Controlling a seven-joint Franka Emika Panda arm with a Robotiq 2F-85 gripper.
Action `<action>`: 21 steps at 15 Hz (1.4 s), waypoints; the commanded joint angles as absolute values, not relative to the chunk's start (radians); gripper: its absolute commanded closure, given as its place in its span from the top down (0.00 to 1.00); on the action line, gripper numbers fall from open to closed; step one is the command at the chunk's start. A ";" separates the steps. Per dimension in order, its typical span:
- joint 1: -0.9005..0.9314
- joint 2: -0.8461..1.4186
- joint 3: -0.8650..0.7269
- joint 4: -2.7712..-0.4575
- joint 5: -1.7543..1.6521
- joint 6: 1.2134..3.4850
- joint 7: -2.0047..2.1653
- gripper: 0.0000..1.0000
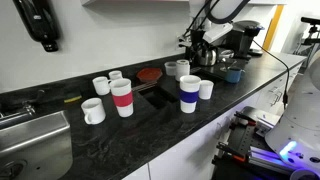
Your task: Move the blue cup to the left
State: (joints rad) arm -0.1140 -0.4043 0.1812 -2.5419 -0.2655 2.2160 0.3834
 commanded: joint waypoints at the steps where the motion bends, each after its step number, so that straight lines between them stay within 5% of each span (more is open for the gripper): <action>1: -0.095 -0.403 0.163 -2.540 -0.274 2.211 0.389 1.00; 13: -0.102 -0.392 0.159 -2.528 -0.263 2.201 0.412 1.00; 21: -0.278 -0.378 0.046 -2.519 -0.319 2.248 0.688 1.00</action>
State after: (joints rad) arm -0.2224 -0.4001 0.0642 -2.5314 -0.2764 2.2202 0.5903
